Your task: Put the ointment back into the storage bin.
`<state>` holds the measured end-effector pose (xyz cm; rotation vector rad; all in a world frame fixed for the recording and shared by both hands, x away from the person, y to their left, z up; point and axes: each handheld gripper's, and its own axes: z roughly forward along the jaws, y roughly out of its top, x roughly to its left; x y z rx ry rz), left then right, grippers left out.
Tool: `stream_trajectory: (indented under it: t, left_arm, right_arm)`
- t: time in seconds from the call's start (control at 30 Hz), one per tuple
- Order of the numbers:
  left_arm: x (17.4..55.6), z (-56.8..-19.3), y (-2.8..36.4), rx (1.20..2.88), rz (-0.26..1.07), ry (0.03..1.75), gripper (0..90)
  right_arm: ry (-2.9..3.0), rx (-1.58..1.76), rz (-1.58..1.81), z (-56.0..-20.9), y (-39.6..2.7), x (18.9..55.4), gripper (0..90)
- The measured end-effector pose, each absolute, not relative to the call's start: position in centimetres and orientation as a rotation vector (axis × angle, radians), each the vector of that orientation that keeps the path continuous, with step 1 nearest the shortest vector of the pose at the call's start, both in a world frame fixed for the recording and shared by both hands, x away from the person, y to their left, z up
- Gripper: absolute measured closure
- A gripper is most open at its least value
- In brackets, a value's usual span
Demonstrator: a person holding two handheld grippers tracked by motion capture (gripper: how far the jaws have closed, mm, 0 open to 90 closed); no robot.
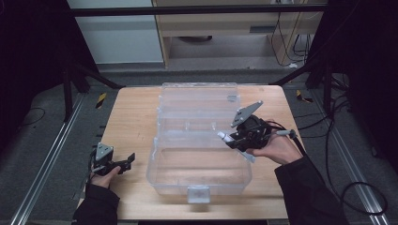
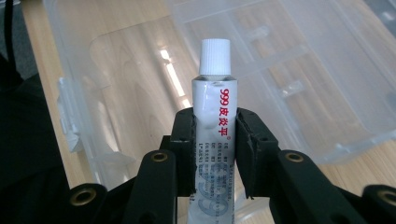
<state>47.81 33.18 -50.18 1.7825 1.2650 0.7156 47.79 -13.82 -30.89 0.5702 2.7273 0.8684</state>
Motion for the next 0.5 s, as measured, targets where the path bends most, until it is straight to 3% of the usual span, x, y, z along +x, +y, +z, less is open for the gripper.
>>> stream_trajectory:
  t: [0.5]
  left_arm:
    - [47.8, -50.2, 33.2, 1.783, 0.715, 1.266, 2.7]
  right_arm:
    - [2.870, 0.367, 0.740, -34.2, -10.6, 47.7, 69.9]
